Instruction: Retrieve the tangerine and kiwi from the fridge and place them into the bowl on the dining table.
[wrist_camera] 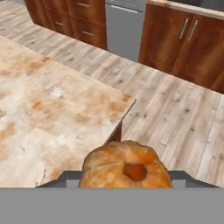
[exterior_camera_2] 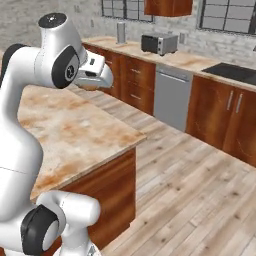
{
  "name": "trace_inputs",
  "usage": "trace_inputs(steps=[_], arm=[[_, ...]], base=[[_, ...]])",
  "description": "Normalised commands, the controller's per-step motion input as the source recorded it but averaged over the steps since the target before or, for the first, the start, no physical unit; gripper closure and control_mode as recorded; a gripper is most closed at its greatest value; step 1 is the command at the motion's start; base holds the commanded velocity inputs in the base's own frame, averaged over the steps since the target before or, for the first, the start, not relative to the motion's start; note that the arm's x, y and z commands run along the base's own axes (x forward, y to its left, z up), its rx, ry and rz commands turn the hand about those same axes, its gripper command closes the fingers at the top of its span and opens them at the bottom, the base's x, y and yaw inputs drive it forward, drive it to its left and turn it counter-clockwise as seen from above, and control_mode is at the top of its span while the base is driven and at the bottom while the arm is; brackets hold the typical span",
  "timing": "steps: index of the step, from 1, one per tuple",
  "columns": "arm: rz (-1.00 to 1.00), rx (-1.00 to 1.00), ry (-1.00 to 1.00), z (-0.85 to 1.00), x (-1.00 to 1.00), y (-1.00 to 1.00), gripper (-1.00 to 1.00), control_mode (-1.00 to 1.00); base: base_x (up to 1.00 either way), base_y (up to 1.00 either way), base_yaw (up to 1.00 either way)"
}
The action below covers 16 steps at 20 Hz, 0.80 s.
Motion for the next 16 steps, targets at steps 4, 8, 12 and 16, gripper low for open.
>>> trace_inputs(steps=[4,8,12,16], arm=[[0.0,0.0,0.0,0.0,0.0,0.0,1.0,1.0],[0.0,0.0,0.0,0.0,0.0,0.0,1.0,1.0],[0.0,0.0,0.0,0.0,0.0,0.0,1.0,1.0],[0.0,0.0,0.0,0.0,0.0,0.0,1.0,1.0]], base=[[0.49,-0.04,0.71],[0.45,-0.03,0.69],[0.34,-0.6,0.36],[0.21,-1.0,0.0]])
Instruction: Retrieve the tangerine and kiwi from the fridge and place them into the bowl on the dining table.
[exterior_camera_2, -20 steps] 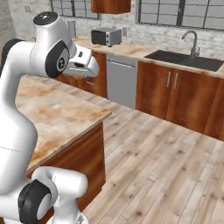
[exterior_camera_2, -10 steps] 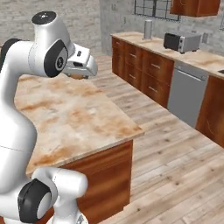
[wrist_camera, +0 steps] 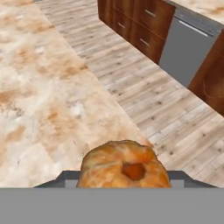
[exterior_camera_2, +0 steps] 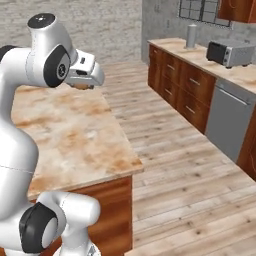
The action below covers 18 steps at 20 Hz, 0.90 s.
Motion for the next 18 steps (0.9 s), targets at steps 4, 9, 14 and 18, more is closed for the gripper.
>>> trace_inputs(steps=[4,9,14,18], arm=[[0.0,0.0,0.0,0.0,0.0,0.0,1.0,1.0],[0.0,0.0,0.0,0.0,0.0,0.0,1.0,1.0],[0.0,0.0,0.0,0.0,0.0,0.0,1.0,1.0],[0.0,0.0,0.0,0.0,0.0,0.0,1.0,1.0]], base=[[0.3,-1.0,0.0],[0.45,-1.0,0.0],[0.45,-1.0,0.0],[0.94,-0.35,0.07]])
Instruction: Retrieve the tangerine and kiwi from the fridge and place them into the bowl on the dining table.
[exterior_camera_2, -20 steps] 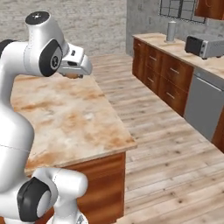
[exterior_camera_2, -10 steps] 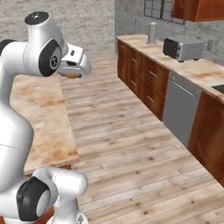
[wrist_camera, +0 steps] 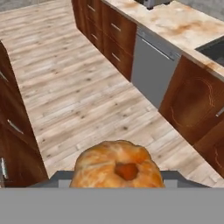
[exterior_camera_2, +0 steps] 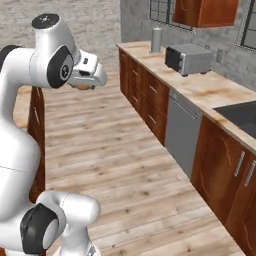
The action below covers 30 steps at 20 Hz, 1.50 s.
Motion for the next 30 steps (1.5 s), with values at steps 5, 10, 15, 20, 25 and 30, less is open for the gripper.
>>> trace_inputs(steps=[5,10,15,20,25,30], arm=[[0.0,0.0,0.0,0.0,0.0,0.0,1.0,1.0],[0.0,0.0,0.0,0.0,0.0,0.0,1.0,1.0],[0.0,0.0,0.0,0.0,0.0,0.0,1.0,1.0],[0.0,0.0,0.0,0.0,0.0,0.0,1.0,1.0],[0.0,0.0,0.0,0.0,0.0,0.0,1.0,1.0],[0.0,0.0,0.0,0.0,0.0,0.0,1.0,1.0]], base=[[1.0,-0.05,0.5],[1.0,-0.37,0.51],[1.0,-0.84,0.19],[1.0,-0.25,0.08],[1.0,0.0,0.03],[1.0,-0.04,0.14]])
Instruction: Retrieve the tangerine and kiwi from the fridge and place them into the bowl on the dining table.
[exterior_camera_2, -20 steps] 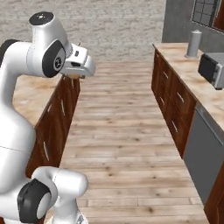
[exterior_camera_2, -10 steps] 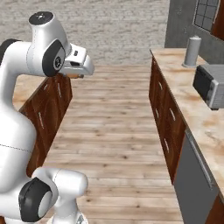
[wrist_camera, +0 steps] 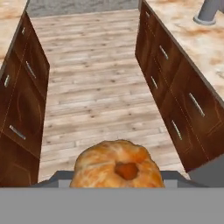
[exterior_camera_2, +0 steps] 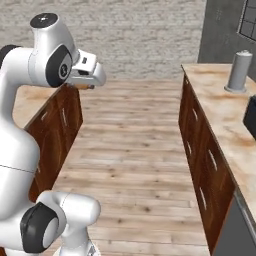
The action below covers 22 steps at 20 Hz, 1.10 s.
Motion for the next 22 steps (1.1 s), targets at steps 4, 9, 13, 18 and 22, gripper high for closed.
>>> trace_inputs(steps=[4,9,13,18,22], arm=[[0.0,0.0,0.0,0.0,0.0,0.0,1.0,1.0],[0.0,0.0,0.0,0.0,0.0,0.0,1.0,1.0],[0.0,0.0,0.0,0.0,0.0,0.0,1.0,1.0],[0.0,0.0,0.0,0.0,0.0,0.0,1.0,1.0],[0.0,0.0,0.0,0.0,0.0,0.0,1.0,1.0]], base=[[1.0,-0.16,0.34],[1.0,-0.24,0.34],[1.0,-0.59,0.21],[1.0,-0.64,0.16],[1.0,-0.57,0.17]])
